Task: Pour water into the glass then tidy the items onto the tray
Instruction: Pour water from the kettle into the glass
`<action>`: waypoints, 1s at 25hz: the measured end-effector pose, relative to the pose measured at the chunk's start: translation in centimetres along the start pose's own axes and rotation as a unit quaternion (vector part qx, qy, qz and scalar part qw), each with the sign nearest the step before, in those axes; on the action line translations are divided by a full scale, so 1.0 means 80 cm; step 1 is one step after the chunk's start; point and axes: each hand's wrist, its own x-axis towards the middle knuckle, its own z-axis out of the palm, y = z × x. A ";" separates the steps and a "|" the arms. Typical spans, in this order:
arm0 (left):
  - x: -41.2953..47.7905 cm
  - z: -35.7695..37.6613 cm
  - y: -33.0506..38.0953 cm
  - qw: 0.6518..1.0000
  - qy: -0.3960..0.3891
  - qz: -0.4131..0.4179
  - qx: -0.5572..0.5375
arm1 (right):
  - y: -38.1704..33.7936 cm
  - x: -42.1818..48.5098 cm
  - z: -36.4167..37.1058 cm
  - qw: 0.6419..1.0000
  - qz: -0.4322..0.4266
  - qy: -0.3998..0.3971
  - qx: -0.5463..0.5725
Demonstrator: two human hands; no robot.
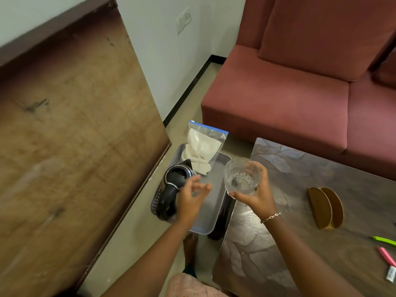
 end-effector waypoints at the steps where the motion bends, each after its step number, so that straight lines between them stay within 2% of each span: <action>1: -0.002 -0.014 -0.013 0.988 0.119 0.052 0.088 | 0.001 0.001 -0.001 1.000 0.003 0.006 0.003; 2: 0.000 -0.031 -0.028 0.961 0.202 0.073 0.176 | 0.002 0.002 -0.001 1.000 0.005 0.009 0.005; 3: 0.002 -0.048 -0.044 0.940 0.239 0.058 0.235 | 0.001 0.003 -0.001 1.000 0.004 0.011 0.004; 4: 0.004 -0.064 -0.060 0.936 0.232 0.020 0.262 | 0.000 0.004 0.000 1.000 0.002 0.014 0.001; 7: 0.017 -0.091 -0.092 0.963 0.131 -0.119 0.203 | -0.004 0.007 0.002 1.000 0.005 0.017 -0.004; 11: 0.028 -0.093 -0.110 0.960 0.120 -0.152 0.200 | -0.011 0.010 0.005 1.000 0.009 0.019 -0.006; 17: 0.041 -0.077 -0.106 0.974 0.167 -0.133 0.071 | -0.021 0.018 0.005 1.000 0.003 0.020 -0.012; 22: 0.055 -0.070 -0.074 0.968 0.191 -0.110 0.122 | -0.018 0.022 -0.013 0.999 -0.002 0.039 0.001; 25: 0.049 -0.073 -0.041 0.969 0.187 -0.050 0.154 | -0.019 0.019 -0.029 0.998 -0.011 0.057 -0.002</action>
